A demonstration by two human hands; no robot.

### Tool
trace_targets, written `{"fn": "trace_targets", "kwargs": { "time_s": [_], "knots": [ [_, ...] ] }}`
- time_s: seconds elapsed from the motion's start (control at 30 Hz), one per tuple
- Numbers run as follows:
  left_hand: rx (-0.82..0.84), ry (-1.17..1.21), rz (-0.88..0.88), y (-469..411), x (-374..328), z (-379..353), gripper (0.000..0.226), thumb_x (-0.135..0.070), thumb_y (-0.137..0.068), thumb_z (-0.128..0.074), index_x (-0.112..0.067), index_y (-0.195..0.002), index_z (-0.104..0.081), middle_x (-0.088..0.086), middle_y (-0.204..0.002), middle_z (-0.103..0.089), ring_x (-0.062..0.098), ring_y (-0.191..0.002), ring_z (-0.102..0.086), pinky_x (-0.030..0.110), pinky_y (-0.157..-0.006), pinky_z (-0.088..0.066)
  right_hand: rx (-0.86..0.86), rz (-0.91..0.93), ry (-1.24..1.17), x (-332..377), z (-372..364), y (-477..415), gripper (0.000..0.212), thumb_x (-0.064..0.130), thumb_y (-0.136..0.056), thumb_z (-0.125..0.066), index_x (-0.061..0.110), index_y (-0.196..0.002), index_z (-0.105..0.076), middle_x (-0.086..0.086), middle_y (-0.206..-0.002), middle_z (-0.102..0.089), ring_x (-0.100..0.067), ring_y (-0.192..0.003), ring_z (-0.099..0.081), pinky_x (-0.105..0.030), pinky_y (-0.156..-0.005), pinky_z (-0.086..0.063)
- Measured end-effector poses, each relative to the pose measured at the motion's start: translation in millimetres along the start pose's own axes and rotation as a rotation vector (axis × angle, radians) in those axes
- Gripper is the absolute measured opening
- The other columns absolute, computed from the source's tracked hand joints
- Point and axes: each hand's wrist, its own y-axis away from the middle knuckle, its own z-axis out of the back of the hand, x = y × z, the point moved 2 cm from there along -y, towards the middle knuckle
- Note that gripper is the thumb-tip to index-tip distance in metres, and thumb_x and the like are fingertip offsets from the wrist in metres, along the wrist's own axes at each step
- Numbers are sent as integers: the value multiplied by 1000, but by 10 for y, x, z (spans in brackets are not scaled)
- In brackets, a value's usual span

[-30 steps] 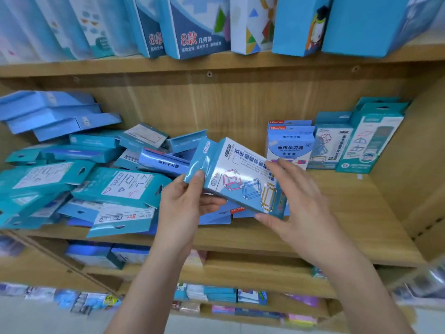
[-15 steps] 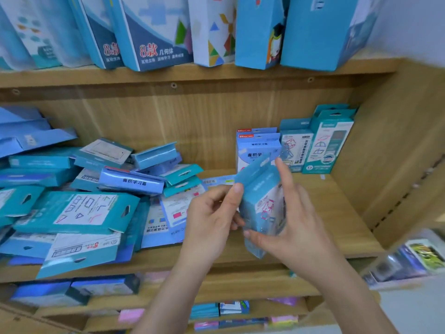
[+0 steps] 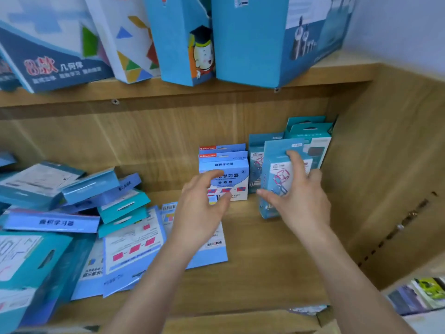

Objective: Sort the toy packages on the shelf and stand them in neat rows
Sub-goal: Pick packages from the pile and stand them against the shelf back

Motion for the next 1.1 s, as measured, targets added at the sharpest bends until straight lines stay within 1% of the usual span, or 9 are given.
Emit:
{"fn": "trace_targets", "kwargs": {
  "time_s": [0.07,0.13,0.2,0.33,0.5,0.63,0.7,0.83,1.1],
  "knots": [
    [-52,-115,-2,-194,45,-20,48,-28,-82,-68,-35,-126,-51,-10,-102,-49,18,-107,-50,34,-92,-44,23,23,34,41,-174,-142,96,63,-67,-70,44,-140,-10,-12,-123,-37,-33,-95,-58,-40,-70,-52],
    [-81,-211,-16,-338,70,-27,53,-26,-80,-69,-33,-129,-49,-5,-98,-46,22,-107,-48,25,-90,-35,53,51,48,66,-346,-210,97,61,-68,-70,41,-142,-9,-13,-126,-34,-32,-101,-55,-38,-70,-50],
    [-84,-277,-17,-452,96,-44,54,-24,-81,-69,-32,-130,-48,0,-111,-49,24,-111,-44,21,-88,-28,55,58,48,56,-456,-260,99,64,-68,-67,39,-143,-8,-14,-126,-31,-29,-103,-52,-37,-70,-48],
    [-54,-385,-27,-654,232,-89,64,-25,-79,-69,-32,-136,-40,3,-132,-46,29,-119,-41,27,-97,-28,56,70,51,5,-519,-332,100,69,-68,-62,40,-144,-3,-14,-125,-29,-27,-106,-47,-36,-71,-47],
    [48,-324,100,-800,315,-124,67,-24,-79,-72,-36,-134,-35,6,-118,-59,29,-101,-58,33,-78,-45,7,156,111,-68,-461,-387,91,59,-73,-66,38,-144,-13,-17,-131,-30,-30,-118,-34,-39,-82,-48],
    [53,-307,109,-854,315,-138,65,-22,-78,-74,-30,-133,-40,2,-113,-64,29,-101,-60,33,-79,-47,-225,300,5,-142,-460,-395,87,36,-64,-83,24,-137,-37,-15,-133,-34,-31,-124,-28,-51,-92,-46],
    [34,-301,109,-864,311,-147,66,-22,-77,-76,-30,-133,-43,1,-113,-65,27,-102,-60,32,-81,-48,-223,422,-22,-158,-493,-394,82,26,-64,-84,17,-134,-44,-13,-138,-37,-30,-131,-28,-52,-100,-39],
    [7,-279,114,-843,331,-171,64,-21,-78,-75,-30,-132,-42,2,-107,-67,28,-95,-63,31,-76,-48,-181,506,-26,-153,-502,-443,76,19,-63,-85,11,-130,-50,-13,-136,-48,-29,-132,-35,-49,-102,-37],
    [36,-303,67,-779,338,-201,60,-15,-87,-65,-27,-137,-33,6,-93,-64,32,-87,-63,32,-68,-47,-224,532,-105,-153,-571,-470,68,7,-65,-83,6,-124,-51,-17,-131,-48,-32,-130,-36,-40,-109,-30]
  ]
}}
